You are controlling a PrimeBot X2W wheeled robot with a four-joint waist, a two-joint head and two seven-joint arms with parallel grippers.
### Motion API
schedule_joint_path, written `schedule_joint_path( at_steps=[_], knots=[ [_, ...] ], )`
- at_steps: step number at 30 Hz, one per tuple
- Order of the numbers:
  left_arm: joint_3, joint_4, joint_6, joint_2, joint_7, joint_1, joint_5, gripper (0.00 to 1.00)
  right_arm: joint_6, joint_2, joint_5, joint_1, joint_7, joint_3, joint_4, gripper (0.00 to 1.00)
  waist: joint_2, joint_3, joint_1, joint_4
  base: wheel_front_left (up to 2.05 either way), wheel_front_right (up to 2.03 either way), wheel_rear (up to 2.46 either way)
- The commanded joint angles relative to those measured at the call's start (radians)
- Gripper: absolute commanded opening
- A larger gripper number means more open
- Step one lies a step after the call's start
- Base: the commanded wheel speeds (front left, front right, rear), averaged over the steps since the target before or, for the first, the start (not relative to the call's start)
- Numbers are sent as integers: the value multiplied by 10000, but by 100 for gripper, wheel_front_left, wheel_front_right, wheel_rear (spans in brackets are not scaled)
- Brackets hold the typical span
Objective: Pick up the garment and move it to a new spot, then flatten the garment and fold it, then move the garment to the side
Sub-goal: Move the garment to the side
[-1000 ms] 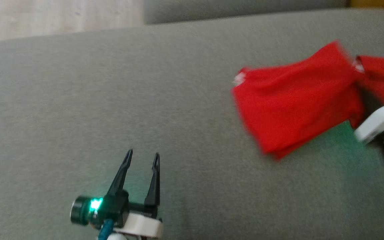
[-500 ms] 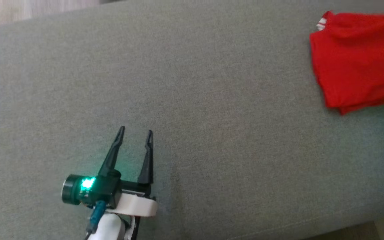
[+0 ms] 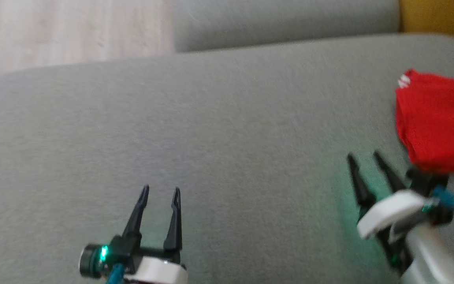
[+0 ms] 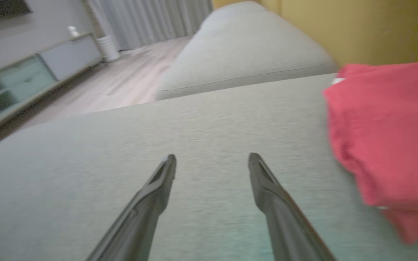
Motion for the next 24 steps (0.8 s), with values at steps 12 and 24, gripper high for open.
schedule_joint_path(
  at_steps=[12, 24],
  knots=[
    [555, -1276, 116, -50, -97, 838, 312, 100, -7, 1335, -2075, 2793, -1247, -1554, -3141, 100, 0, -1557, 2, 1476, 0, 0, 0],
    [860, -1587, -94, -51, -97, 1706, 746, 100, -7, 1802, -2651, 4795, -1250, -1930, -4325, 100, 0, -1867, 2, 1318, 0, 0, 0]
  ],
)
